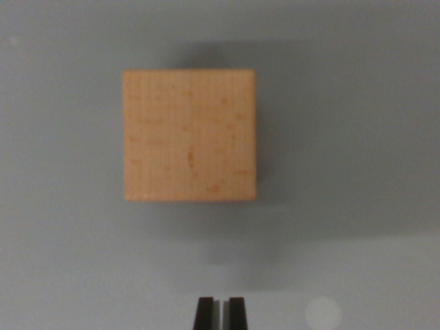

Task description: Push wooden cube

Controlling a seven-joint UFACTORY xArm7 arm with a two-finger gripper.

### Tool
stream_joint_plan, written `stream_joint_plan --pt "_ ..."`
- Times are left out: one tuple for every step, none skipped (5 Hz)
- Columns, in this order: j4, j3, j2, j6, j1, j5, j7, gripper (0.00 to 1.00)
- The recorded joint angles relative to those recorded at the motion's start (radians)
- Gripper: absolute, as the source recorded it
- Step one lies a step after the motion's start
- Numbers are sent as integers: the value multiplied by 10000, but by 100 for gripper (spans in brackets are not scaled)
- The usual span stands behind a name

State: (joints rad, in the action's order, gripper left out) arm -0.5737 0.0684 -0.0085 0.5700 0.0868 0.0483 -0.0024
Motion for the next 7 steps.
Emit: stream_joint_plan --pt "247 6 -14 -246 14 21 11 0" --pt "247 6 -14 -246 14 21 11 0" --pt "456 11 -25 -453 26 40 21 0" --pt "456 11 -25 -453 26 40 21 0" --pt "616 15 -34 -612 35 53 28 0" --pt "616 15 -34 -612 35 53 28 0" --pt "743 17 -41 -738 42 64 34 0"
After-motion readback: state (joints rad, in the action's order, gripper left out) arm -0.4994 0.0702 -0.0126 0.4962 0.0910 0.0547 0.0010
